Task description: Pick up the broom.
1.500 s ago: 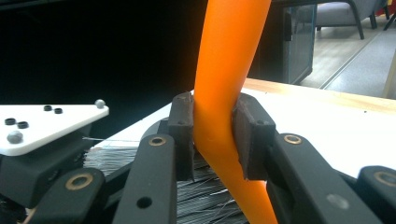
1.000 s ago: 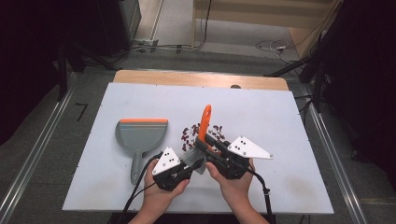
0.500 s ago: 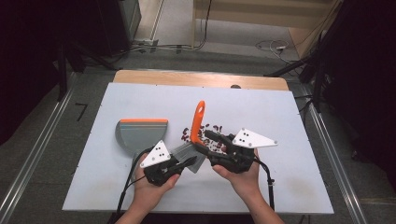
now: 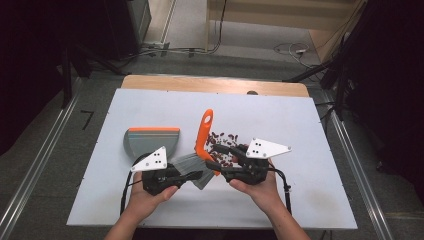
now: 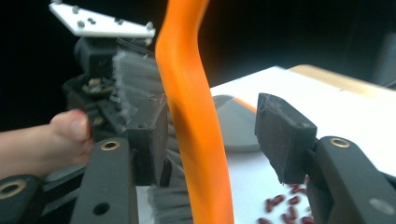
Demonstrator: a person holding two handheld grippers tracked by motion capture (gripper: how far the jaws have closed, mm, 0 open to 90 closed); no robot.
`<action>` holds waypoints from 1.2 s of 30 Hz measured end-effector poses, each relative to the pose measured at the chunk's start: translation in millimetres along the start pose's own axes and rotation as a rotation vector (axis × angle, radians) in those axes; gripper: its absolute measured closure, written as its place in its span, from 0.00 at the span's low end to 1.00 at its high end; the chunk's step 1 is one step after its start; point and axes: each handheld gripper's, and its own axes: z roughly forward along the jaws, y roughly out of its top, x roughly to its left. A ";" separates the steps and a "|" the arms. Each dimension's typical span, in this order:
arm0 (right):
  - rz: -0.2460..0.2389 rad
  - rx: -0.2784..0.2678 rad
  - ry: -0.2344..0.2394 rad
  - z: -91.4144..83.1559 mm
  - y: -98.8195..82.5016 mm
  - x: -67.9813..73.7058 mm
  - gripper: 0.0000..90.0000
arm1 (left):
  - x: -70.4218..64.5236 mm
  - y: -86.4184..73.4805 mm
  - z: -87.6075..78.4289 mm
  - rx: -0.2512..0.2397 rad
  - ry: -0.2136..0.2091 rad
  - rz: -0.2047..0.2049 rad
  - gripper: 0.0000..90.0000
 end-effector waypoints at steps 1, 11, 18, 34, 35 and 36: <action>0.005 0.017 0.018 0.7 -0.2 -0.2 0.49 | 0.4 0.3 -0.8 0.000 -0.011 0.002 0.95; 0.006 0.031 0.171 4.2 -5.6 1.1 0.60 | -2.5 -2.1 5.8 0.029 -0.071 0.025 0.95; 0.044 0.003 0.260 2.6 -11.5 -7.8 0.67 | -4.9 -2.1 7.7 0.024 -0.112 0.032 0.95; 0.075 -0.012 0.341 5.1 -17.4 -10.8 0.74 | -5.9 -1.8 6.6 0.006 -0.142 0.037 0.95; 0.076 -0.010 0.343 5.1 -17.4 -11.1 0.75 | -6.0 -1.9 6.6 0.009 -0.147 0.038 0.95; 0.077 -0.006 0.349 4.9 -17.3 -11.3 0.75 | -6.0 -1.9 6.7 0.009 -0.150 0.039 0.95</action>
